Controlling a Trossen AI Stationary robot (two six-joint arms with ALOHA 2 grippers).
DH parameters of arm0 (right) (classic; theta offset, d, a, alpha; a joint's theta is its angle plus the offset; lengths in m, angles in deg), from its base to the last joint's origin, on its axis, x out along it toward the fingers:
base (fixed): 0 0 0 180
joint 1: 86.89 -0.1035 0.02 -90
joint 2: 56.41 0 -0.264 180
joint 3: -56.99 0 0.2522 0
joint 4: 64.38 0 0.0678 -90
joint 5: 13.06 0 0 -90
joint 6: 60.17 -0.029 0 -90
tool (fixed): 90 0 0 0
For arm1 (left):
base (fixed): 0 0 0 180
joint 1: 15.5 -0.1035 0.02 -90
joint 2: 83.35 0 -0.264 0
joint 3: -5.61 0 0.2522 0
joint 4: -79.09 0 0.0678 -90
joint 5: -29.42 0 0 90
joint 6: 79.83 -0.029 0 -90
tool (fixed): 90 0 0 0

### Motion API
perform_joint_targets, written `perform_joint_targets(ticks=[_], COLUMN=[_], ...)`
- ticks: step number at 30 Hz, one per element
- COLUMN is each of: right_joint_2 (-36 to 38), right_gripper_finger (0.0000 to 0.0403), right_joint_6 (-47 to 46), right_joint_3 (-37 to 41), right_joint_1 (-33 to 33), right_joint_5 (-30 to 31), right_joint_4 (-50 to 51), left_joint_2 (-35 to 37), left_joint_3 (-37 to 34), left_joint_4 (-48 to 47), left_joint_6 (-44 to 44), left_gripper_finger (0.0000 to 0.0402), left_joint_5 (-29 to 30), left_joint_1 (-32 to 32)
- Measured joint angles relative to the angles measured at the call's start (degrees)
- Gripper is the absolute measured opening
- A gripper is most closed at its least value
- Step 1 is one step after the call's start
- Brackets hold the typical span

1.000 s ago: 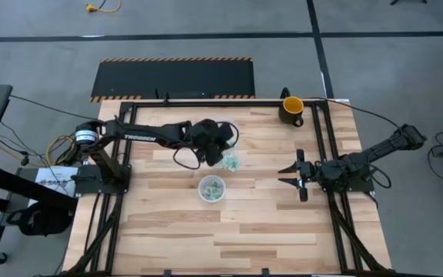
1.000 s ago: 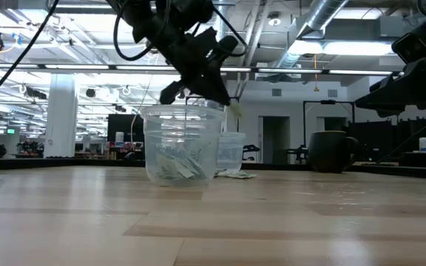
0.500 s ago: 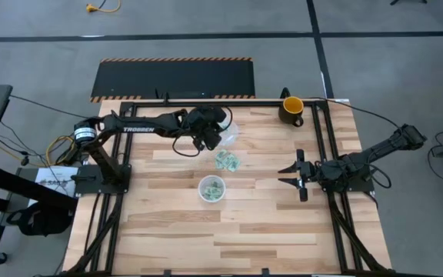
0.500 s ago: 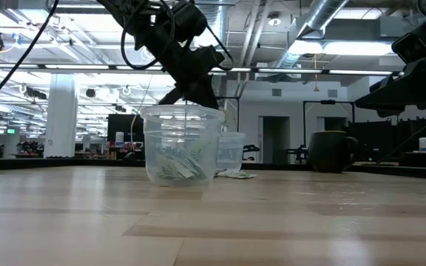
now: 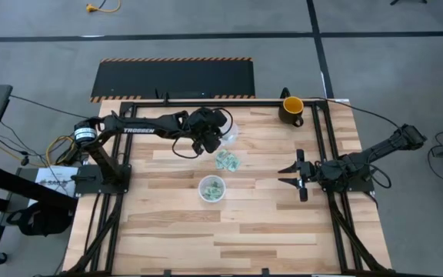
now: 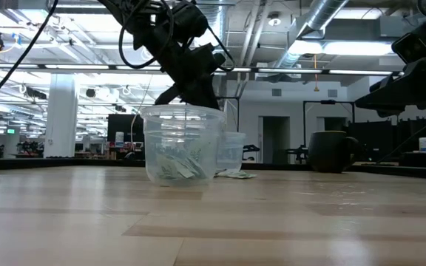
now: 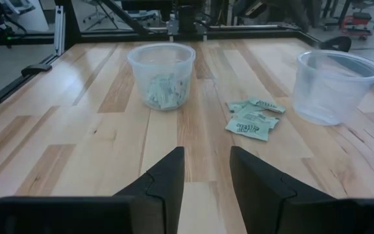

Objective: Pick and place items into bin
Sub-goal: Put the top left stevia packet into the top bin

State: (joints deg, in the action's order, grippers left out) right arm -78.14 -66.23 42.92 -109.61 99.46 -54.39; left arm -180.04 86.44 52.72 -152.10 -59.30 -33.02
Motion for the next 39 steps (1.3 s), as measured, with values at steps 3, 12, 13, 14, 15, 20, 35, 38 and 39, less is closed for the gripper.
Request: perform_joint_targets(ticks=[3,12,13,14,15,20,35,38,39], right_joint_2=[0.0,0.0,0.0,0.0,0.0,0.0,0.0,0.0,0.0], right_gripper_finger=[0.0118,0.0118,0.0118,0.0118,0.0118,0.0118,0.0118,0.0118,0.0118], right_joint_6=[0.0,0.0,0.0,0.0,0.0,0.0,0.0,0.0,0.0], right_joint_3=[0.0,0.0,0.0,0.0,0.0,0.0,0.0,0.0,0.0], right_joint_1=[0.0,0.0,0.0,0.0,0.0,0.0,0.0,0.0,0.0], right_joint_5=[0.0,0.0,0.0,0.0,0.0,0.0,0.0,0.0,0.0], right_joint_4=[0.0,0.0,0.0,0.0,0.0,0.0,0.0,0.0,0.0], left_joint_2=[0.0,0.0,0.0,0.0,0.0,0.0,-0.1,-0.1,-0.1], left_joint_3=[0.0,0.0,0.0,0.0,0.0,-0.1,-6.0,-7.5,-7.9], left_joint_4=[0.0,-4.1,-5.5,-6.5,-7.0,-7.4,-2.8,-0.8,-0.3], left_joint_6=[-0.8,-1.4,-1.8,-2.6,-3.1,-2.9,-3.4,-4.7,-5.2], left_gripper_finger=[0.0063,0.0110,0.0112,0.0114,0.0115,0.0117,0.0117,0.0117,0.0117], left_joint_5=[0.1,0.6,0.2,-0.7,-1.2,-3.9,-8.0,-8.6,-8.8], left_joint_1=[0.0,0.8,1.2,1.6,2.1,4.0,4.3,4.0,3.9])
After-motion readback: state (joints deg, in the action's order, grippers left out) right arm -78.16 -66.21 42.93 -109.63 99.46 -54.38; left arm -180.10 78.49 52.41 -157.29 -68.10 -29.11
